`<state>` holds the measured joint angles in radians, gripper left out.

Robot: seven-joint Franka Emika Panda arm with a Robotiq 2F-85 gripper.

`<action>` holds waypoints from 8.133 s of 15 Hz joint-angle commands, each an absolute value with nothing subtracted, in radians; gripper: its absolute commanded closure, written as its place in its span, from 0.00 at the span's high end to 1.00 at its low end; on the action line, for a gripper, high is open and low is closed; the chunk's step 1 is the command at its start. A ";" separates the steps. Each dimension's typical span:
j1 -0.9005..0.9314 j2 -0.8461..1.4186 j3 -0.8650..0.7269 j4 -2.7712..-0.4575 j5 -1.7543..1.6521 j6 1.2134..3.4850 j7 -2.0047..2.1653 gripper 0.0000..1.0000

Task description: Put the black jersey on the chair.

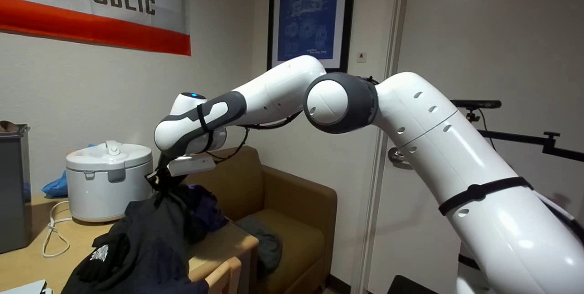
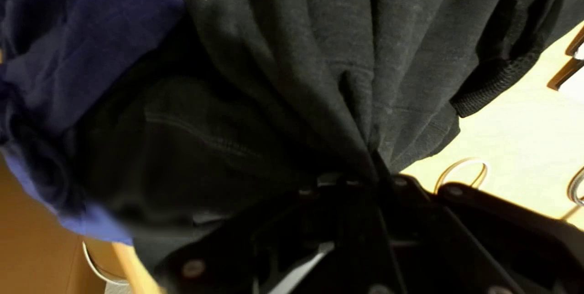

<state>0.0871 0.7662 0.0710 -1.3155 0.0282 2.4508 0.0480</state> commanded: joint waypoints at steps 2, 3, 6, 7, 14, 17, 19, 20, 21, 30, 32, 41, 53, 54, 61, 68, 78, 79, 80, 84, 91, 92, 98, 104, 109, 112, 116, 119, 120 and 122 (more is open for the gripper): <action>0.098 0.562 0.058 -1.518 0.020 2.470 0.059 0.02; 0.099 0.524 0.057 -1.551 0.019 2.474 0.062 0.02; 0.101 0.426 0.053 -1.637 0.012 2.485 0.067 0.02; 0.100 0.399 0.056 -1.661 0.011 2.490 0.061 0.02; 0.119 0.248 0.048 -1.756 -0.061 2.483 0.082 0.02; 0.132 0.187 0.049 -1.796 -0.107 2.477 0.099 0.02; 0.138 0.143 0.055 -1.828 -0.126 2.469 0.119 0.02; 0.142 0.123 0.057 -1.845 -0.138 2.467 0.132 0.02; 0.145 0.104 0.060 -1.860 -0.147 2.466 0.142 0.02; 0.147 0.053 0.101 -1.926 -0.135 2.461 0.142 0.07; 0.147 0.050 0.103 -1.932 -0.135 2.461 0.142 0.07; 0.180 -0.078 0.138 -2.004 -0.242 2.438 0.235 0.02; 0.196 -0.322 0.317 -2.228 -0.253 2.423 0.464 0.02; 0.196 -0.330 0.322 -2.237 -0.243 2.421 0.463 0.02; 0.237 -0.424 0.352 -2.290 -0.117 2.365 0.436 0.02; 0.287 -0.435 0.351 -2.339 0.017 2.366 0.394 0.02; 0.315 -0.437 0.344 -2.370 0.118 2.306 0.321 0.02; 0.322 -0.439 0.343 -2.379 0.133 2.295 0.320 0.02; 0.329 -0.442 0.342 -2.391 0.153 2.285 0.320 0.02; 0.350 -0.443 0.339 -2.432 0.228 2.278 0.308 0.02; 0.369 -0.445 0.333 -2.478 0.292 2.270 0.294 0.02; 0.372 -0.444 0.332 -2.482 0.300 2.270 0.287 0.31; 0.370 -0.452 0.322 -2.488 0.317 2.229 0.248 0.69; 0.321 -0.479 0.322 -2.486 0.236 2.309 0.263 1.00; 0.231 -0.451 0.312 -2.421 0.058 2.441 0.247 1.00; 0.194 -0.409 0.309 -2.365 -0.024 2.495 0.224 1.00; 0.151 -0.352 0.316 -2.288 -0.118 2.571 0.212 1.00; 0.114 -0.292 0.317 -2.220 -0.205 2.619 0.225 1.00; 0.107 -0.265 0.313 -2.195 -0.224 2.637 0.222 1.00; 0.089 -0.204 0.313 -2.139 -0.269 2.654 0.225 1.00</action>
<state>0.1161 -0.2994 0.3111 -2.2309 -0.2103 2.6226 0.2357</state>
